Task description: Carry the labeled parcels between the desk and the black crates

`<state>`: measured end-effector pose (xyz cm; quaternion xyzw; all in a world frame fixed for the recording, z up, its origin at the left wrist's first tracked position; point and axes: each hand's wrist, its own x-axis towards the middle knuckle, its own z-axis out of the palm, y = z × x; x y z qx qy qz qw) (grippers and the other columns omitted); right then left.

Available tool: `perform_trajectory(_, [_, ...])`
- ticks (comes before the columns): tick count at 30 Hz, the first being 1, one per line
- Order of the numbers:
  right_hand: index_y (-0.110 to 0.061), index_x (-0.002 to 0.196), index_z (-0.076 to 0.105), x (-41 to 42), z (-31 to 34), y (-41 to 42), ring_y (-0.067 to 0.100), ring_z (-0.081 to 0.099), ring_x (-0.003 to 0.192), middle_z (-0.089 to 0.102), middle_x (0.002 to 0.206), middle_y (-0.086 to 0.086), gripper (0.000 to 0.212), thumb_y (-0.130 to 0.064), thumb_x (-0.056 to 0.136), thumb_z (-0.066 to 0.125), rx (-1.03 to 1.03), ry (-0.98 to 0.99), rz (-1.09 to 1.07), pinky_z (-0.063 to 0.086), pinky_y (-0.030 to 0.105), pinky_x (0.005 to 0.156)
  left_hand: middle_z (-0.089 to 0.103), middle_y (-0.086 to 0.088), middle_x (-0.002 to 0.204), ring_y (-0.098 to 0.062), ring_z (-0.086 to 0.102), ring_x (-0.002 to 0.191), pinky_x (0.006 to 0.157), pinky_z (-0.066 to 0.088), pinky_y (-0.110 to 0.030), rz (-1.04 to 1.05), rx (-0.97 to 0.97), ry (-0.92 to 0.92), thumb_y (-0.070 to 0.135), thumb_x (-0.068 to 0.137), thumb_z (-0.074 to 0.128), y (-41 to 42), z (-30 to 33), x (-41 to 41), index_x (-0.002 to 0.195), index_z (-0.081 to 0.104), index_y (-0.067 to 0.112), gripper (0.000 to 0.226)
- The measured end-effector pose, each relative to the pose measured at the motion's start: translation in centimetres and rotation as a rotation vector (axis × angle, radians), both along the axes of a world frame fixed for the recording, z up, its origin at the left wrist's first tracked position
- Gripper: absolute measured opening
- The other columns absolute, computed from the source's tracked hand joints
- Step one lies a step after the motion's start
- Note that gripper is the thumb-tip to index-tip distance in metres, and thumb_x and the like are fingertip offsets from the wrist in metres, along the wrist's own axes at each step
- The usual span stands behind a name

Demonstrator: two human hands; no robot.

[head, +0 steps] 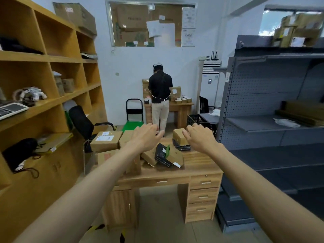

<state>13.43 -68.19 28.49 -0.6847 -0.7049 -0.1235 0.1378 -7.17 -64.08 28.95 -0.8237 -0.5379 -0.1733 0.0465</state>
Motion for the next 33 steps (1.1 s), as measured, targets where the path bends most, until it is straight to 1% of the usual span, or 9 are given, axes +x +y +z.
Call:
perform_trajectory(6, [-0.011, 0.108, 0.059, 2.0, 0.0, 8.6, 0.033, 0.058, 0.106, 0.061, 0.115, 0.013, 0.04, -0.039, 0.107, 0.03, -0.037, -0.038, -0.014, 0.045, 0.044, 0.085, 0.065, -0.004, 0.113, -0.022, 0.062, 0.099, 0.089, 0.052, -0.045, -0.008, -0.024, -0.039, 0.054, 0.105, 0.037, 9.2, -0.6, 2.0, 0.12, 0.062, 0.015, 0.048])
perform_trajectory(11, [-0.01, 0.108, 0.058, 3.9, 1.6, 17.4, 0.035, 0.057, 0.108, 0.06, 0.114, 0.013, 0.04, -0.038, 0.107, 0.03, -0.02, -0.052, -0.034, 0.044, 0.044, 0.085, 0.066, -0.004, 0.106, -0.023, 0.062, 0.092, 0.088, 0.054, -0.046, -0.019, 0.029, -0.087, 0.052, 0.104, 0.037, 18.7, 0.8, 3.8, 0.112, 0.063, 0.016, 0.045])
perform_trajectory(13, [-0.01, 0.11, 0.058, 4.7, 1.8, 20.9, 0.034, 0.057, 0.107, 0.06, 0.115, 0.013, 0.04, -0.039, 0.107, 0.03, -0.006, -0.051, -0.046, 0.045, 0.044, 0.085, 0.066, -0.004, 0.108, -0.023, 0.063, 0.093, 0.088, 0.053, -0.047, -0.022, 0.031, -0.083, 0.053, 0.104, 0.036, 22.4, 1.0, 4.9, 0.113, 0.063, 0.017, 0.046])
perform_trajectory(15, [-0.01, 0.11, 0.058, 5.6, 1.5, 24.1, 0.033, 0.058, 0.107, 0.06, 0.116, 0.013, 0.041, -0.04, 0.106, 0.031, 0.009, -0.042, -0.062, 0.047, 0.044, 0.084, 0.065, -0.004, 0.111, -0.023, 0.063, 0.096, 0.089, 0.053, -0.047, -0.027, 0.036, -0.073, 0.053, 0.104, 0.036, 25.8, 0.5, 6.2, 0.117, 0.063, 0.017, 0.046])
perform_trajectory(19, [-0.01, 0.112, 0.058, 7.6, -0.3, 29.0, 0.034, 0.057, 0.108, 0.059, 0.117, 0.013, 0.041, -0.04, 0.106, 0.031, -0.001, -0.029, -0.083, 0.045, 0.045, 0.086, 0.067, -0.004, 0.109, -0.023, 0.062, 0.093, 0.085, 0.054, -0.044, -0.066, 0.026, -0.053, 0.053, 0.104, 0.036, 31.5, -1.6, 9.2, 0.112, 0.064, 0.019, 0.045])
perform_trajectory(23, [-0.009, 0.111, 0.058, 10.0, -2.0, 33.2, 0.035, 0.055, 0.109, 0.059, 0.118, 0.014, 0.04, -0.038, 0.107, 0.031, -0.03, -0.018, -0.114, 0.043, 0.045, 0.087, 0.066, -0.005, 0.119, -0.027, 0.063, 0.107, 0.089, 0.051, -0.044, -0.084, -0.007, -0.017, 0.052, 0.105, 0.036, 35.8, -3.2, 12.5, 0.122, 0.063, 0.018, 0.047])
perform_trajectory(27, [-0.008, 0.112, 0.059, 13.1, -3.5, 38.3, 0.036, 0.056, 0.11, 0.059, 0.118, 0.015, 0.041, -0.038, 0.107, 0.032, -0.051, -0.003, -0.11, 0.045, 0.045, 0.089, 0.067, -0.006, 0.121, -0.026, 0.064, 0.108, 0.091, 0.052, -0.047, -0.078, -0.026, -0.011, 0.052, 0.105, 0.037, 40.5, -4.8, 15.7, 0.126, 0.062, 0.018, 0.048])
perform_trajectory(30, [-0.008, 0.113, 0.058, 15.2, -4.4, 42.4, 0.036, 0.055, 0.111, 0.059, 0.119, 0.015, 0.04, -0.038, 0.107, 0.031, -0.076, 0.006, -0.1, 0.044, 0.046, 0.088, 0.067, -0.005, 0.12, -0.025, 0.063, 0.108, 0.089, 0.052, -0.045, -0.066, -0.028, -0.003, 0.053, 0.104, 0.037, 44.2, -5.8, 17.7, 0.126, 0.062, 0.018, 0.049])
perform_trajectory(33, [-0.008, 0.114, 0.058, 17.7, -4.9, 47.5, 0.035, 0.055, 0.112, 0.059, 0.12, 0.015, 0.04, -0.037, 0.107, 0.031, -0.068, 0.017, -0.065, 0.043, 0.045, 0.089, 0.069, -0.004, 0.111, -0.023, 0.064, 0.099, 0.081, 0.053, -0.041, -0.042, 0.003, -0.003, 0.053, 0.104, 0.036, 49.0, -6.6, 20.3, 0.117, 0.064, 0.019, 0.045])
